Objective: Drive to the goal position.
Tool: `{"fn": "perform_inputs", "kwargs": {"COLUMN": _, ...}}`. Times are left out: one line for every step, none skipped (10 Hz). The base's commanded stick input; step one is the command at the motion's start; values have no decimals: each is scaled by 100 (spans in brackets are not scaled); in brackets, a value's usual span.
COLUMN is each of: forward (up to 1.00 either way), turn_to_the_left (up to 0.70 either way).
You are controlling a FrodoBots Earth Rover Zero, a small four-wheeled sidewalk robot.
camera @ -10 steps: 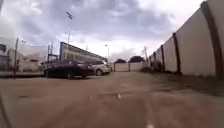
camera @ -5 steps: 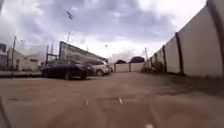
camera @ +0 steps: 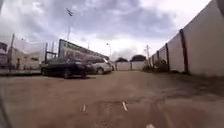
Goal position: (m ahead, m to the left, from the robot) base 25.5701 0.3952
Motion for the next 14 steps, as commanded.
{"fn": "perform_inputs", "kwargs": {"forward": 70, "turn_to_the_left": 0}}
{"fn": "perform_inputs", "kwargs": {"forward": 70, "turn_to_the_left": 0}}
{"fn": "perform_inputs", "kwargs": {"forward": 70, "turn_to_the_left": 0}}
{"fn": "perform_inputs", "kwargs": {"forward": 70, "turn_to_the_left": 0}}
{"fn": "perform_inputs", "kwargs": {"forward": 70, "turn_to_the_left": 0}}
{"fn": "perform_inputs", "kwargs": {"forward": 70, "turn_to_the_left": 0}}
{"fn": "perform_inputs", "kwargs": {"forward": 70, "turn_to_the_left": 0}}
{"fn": "perform_inputs", "kwargs": {"forward": 70, "turn_to_the_left": 0}}
{"fn": "perform_inputs", "kwargs": {"forward": 70, "turn_to_the_left": 0}}
{"fn": "perform_inputs", "kwargs": {"forward": 70, "turn_to_the_left": 0}}
{"fn": "perform_inputs", "kwargs": {"forward": 70, "turn_to_the_left": 0}}
{"fn": "perform_inputs", "kwargs": {"forward": 70, "turn_to_the_left": 0}}
{"fn": "perform_inputs", "kwargs": {"forward": 70, "turn_to_the_left": 0}}
{"fn": "perform_inputs", "kwargs": {"forward": 70, "turn_to_the_left": 0}}
